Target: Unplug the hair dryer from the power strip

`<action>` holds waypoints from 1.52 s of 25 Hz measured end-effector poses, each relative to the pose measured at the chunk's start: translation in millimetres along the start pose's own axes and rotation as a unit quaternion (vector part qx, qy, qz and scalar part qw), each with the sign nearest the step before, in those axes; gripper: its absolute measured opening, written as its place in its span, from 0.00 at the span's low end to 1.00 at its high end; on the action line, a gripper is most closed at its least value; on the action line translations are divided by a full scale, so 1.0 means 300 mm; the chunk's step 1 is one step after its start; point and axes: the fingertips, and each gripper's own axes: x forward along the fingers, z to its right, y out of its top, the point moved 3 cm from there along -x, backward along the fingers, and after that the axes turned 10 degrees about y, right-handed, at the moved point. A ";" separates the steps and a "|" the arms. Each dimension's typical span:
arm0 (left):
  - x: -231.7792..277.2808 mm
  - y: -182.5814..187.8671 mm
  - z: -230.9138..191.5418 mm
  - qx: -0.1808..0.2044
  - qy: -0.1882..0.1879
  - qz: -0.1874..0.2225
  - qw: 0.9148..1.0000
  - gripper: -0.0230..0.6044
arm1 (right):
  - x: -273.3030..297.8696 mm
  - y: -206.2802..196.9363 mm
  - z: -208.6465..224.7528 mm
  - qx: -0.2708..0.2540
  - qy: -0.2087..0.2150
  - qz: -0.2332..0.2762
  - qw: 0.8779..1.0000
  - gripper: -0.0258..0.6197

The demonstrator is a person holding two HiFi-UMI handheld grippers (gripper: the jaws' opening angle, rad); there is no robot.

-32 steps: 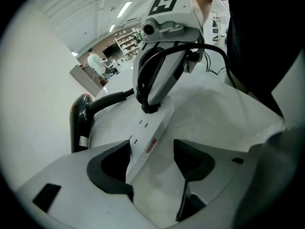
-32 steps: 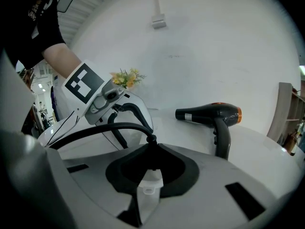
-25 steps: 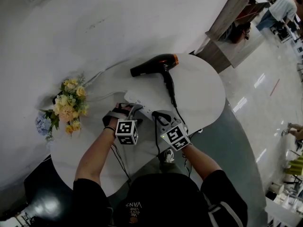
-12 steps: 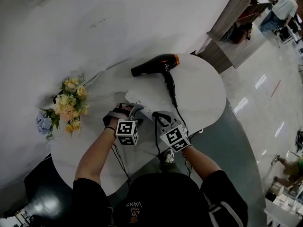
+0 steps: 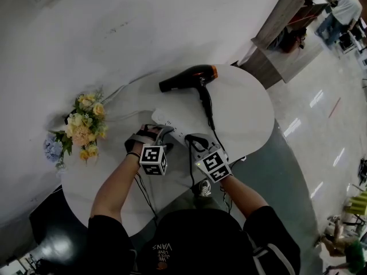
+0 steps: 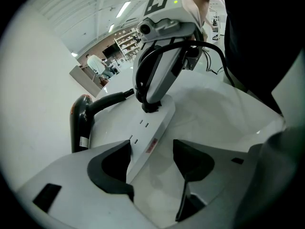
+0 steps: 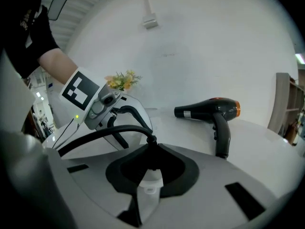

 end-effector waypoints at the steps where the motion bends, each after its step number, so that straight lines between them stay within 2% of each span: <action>1: 0.001 -0.001 0.001 0.000 0.000 0.000 1.000 0.50 | 0.001 0.000 -0.003 -0.011 -0.003 -0.005 1.000 0.15; 13: -0.001 -0.005 0.007 -0.008 -0.002 0.005 1.000 0.50 | 0.008 0.009 -0.024 -0.100 -0.023 -0.032 0.994 0.15; 19: -0.001 -0.004 0.007 -0.006 0.002 0.008 1.000 0.50 | 0.000 -0.002 -0.008 0.003 -0.007 0.001 1.000 0.15; 21: 0.000 -0.007 0.005 -0.004 0.006 0.008 1.000 0.50 | 0.001 0.002 -0.013 -0.017 -0.012 -0.007 1.000 0.15; 24: -0.001 -0.007 0.005 -0.003 0.008 0.007 1.000 0.49 | 0.006 0.009 -0.030 -0.084 -0.025 -0.034 0.996 0.15; 25: -0.001 -0.007 0.005 -0.003 0.008 0.007 1.000 0.49 | 0.006 0.007 -0.030 -0.083 -0.026 -0.035 0.996 0.15; 29: -0.001 -0.006 0.008 -0.002 0.007 0.007 1.000 0.49 | 0.003 -0.004 -0.017 -0.015 -0.016 -0.010 1.000 0.15; 32: -0.001 -0.008 0.012 -0.003 0.006 0.007 1.000 0.49 | 0.005 -0.002 -0.019 -0.023 -0.017 -0.012 1.000 0.15; 36: -0.006 -0.003 0.013 -0.006 0.003 0.007 1.000 0.49 | -0.003 -0.001 -0.013 0.018 -0.009 0.005 1.000 0.15; 38: -0.006 -0.005 0.014 -0.006 0.004 0.008 1.000 0.49 | -0.002 0.000 -0.013 0.021 -0.008 0.006 1.000 0.15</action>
